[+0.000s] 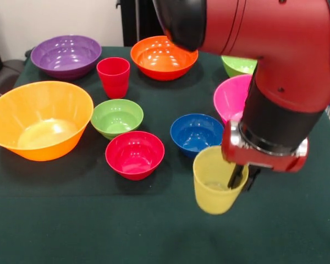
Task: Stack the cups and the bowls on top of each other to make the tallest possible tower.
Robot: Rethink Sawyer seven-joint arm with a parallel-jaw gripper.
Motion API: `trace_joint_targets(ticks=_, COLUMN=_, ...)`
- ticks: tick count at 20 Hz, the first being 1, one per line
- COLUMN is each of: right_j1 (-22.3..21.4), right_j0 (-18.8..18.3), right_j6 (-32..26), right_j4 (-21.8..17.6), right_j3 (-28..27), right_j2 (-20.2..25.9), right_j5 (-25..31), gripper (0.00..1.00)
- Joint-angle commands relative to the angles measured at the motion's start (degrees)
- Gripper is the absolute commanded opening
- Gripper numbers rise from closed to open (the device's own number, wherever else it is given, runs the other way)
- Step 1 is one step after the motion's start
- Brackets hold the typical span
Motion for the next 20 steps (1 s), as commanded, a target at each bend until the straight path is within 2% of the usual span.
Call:
trace_joint_targets(ticks=1, right_j1=7.2, right_j0=-0.9, right_j6=8.6, right_j4=-0.2, right_j3=-11.3, right_j2=0.8, right_j5=6.8, gripper=0.0)
trace_joint_targets(ticks=3, right_j1=8.8, right_j0=-1.3, right_j6=8.3, right_j4=-0.1, right_j3=-12.7, right_j2=0.3, right_j5=6.2, gripper=0.0)
trace_joint_targets(ticks=7, right_j1=8.2, right_j0=-1.1, right_j6=8.2, right_j4=0.5, right_j3=-10.2, right_j2=-0.2, right_j5=4.1, gripper=0.0)
trace_joint_targets(ticks=12, right_j1=4.8, right_j0=0.3, right_j6=9.8, right_j4=0.6, right_j3=-2.0, right_j2=-0.9, right_j5=-0.6, gripper=0.0)
trace_joint_targets(ticks=19, right_j1=2.0, right_j0=2.0, right_j6=11.9, right_j4=-0.3, right_j3=6.6, right_j2=-1.6, right_j5=-7.1, gripper=0.0)
trace_joint_targets(ticks=20, right_j1=1.0, right_j0=2.4, right_j6=12.3, right_j4=-0.4, right_j3=9.5, right_j2=-1.5, right_j5=-9.2, gripper=0.0)
